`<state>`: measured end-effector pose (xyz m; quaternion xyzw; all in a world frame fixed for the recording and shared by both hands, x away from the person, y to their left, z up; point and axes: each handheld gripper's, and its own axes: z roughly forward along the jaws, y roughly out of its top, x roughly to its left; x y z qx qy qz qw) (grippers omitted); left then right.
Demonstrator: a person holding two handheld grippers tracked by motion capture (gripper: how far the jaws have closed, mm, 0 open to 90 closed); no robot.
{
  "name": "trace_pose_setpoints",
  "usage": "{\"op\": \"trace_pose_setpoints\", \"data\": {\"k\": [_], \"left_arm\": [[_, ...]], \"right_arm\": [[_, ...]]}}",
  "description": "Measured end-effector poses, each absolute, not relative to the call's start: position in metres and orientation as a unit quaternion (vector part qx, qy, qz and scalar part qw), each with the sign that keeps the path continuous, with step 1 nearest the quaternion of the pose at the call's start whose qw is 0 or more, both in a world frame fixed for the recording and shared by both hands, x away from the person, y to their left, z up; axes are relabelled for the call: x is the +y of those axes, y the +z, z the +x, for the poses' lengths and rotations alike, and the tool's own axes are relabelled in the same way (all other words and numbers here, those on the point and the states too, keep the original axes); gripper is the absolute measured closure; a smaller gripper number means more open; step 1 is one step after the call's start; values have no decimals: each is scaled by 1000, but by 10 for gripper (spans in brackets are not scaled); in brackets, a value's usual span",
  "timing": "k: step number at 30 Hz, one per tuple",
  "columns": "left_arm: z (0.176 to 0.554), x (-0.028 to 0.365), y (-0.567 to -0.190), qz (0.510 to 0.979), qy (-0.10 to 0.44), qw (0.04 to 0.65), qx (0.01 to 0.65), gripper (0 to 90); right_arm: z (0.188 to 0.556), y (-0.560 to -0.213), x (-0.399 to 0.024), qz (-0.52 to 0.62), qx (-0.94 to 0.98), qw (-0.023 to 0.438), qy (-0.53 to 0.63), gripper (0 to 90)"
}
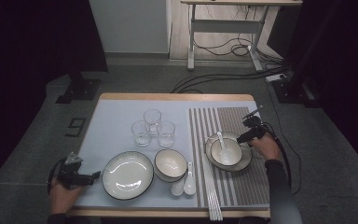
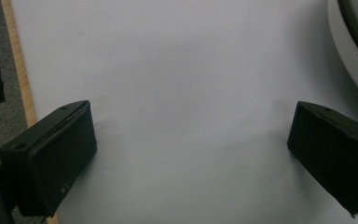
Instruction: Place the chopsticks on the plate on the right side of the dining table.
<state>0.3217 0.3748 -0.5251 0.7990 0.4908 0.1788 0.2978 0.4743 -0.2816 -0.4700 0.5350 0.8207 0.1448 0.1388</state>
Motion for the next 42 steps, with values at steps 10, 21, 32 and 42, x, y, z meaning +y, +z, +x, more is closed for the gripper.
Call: {"op": "trace_pose_setpoints", "data": {"k": [10,21,32,42], "left_arm": [[322,375,-525,799,179,298,491,9],[322,375,-525,799,179,298,491,9],[322,375,-525,799,179,298,491,9],[322,375,-525,799,179,298,491,9]], "right_arm": [[453,-452,-297,544,812,146,151,137],[426,-454,-318,553,811,138,130,174],[413,-466,-337,579,797,118,123,314],[412,-478,-348,594,789,112,106,464]]}}
